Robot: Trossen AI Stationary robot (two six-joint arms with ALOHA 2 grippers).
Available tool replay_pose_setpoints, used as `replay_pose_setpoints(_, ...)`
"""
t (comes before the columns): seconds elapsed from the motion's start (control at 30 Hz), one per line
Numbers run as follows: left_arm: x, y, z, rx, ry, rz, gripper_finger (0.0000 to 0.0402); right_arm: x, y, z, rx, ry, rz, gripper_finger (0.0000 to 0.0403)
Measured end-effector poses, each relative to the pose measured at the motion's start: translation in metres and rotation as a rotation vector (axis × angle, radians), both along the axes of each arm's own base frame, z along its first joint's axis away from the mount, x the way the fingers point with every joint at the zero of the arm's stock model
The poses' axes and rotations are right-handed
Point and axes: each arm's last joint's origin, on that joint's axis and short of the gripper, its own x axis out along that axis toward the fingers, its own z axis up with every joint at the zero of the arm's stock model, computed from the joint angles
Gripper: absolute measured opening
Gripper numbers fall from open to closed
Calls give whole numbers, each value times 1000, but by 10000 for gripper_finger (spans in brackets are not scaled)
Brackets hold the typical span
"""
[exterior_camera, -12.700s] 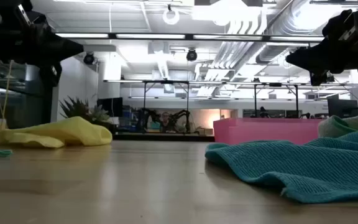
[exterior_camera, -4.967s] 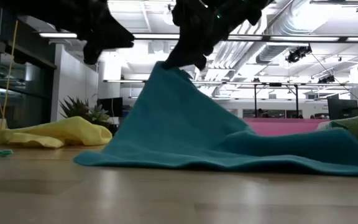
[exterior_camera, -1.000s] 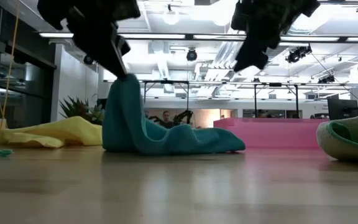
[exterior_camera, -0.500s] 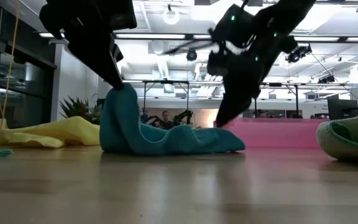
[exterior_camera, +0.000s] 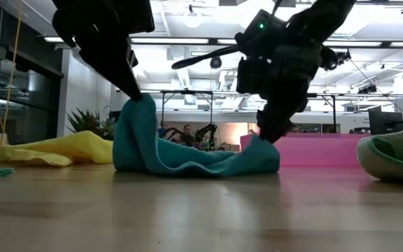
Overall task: Fold microfiber towels
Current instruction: Fold the blue microfiber cloth
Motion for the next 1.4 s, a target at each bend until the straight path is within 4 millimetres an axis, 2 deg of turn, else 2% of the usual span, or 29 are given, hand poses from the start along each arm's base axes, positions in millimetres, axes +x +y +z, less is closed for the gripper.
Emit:
replay_pose_setpoints(0.1,0,0,0,0,-2,0,0,-1,9,0,17,5,36,169)
replay_pose_setpoints(0.5,1,0,1,-6,-15,6,0,-6,36,-3,-122,7,172,169)
replay_pose_setpoints(0.67,1,0,1,-7,-19,6,0,-15,65,-6,-336,-26,395,169)
replay_pose_setpoints(0.77,1,0,1,-9,-20,8,0,-16,75,-6,-473,-53,419,169)
replay_pose_setpoints(1.03,2,0,1,-9,-22,8,0,-17,80,-7,-523,-56,426,162)
replay_pose_setpoints(1.23,2,0,1,-17,-26,19,0,-15,81,-23,-511,-13,463,134)
replay_pose_setpoints(1.4,2,0,1,-23,-27,28,0,-13,82,-27,-509,-10,465,124)
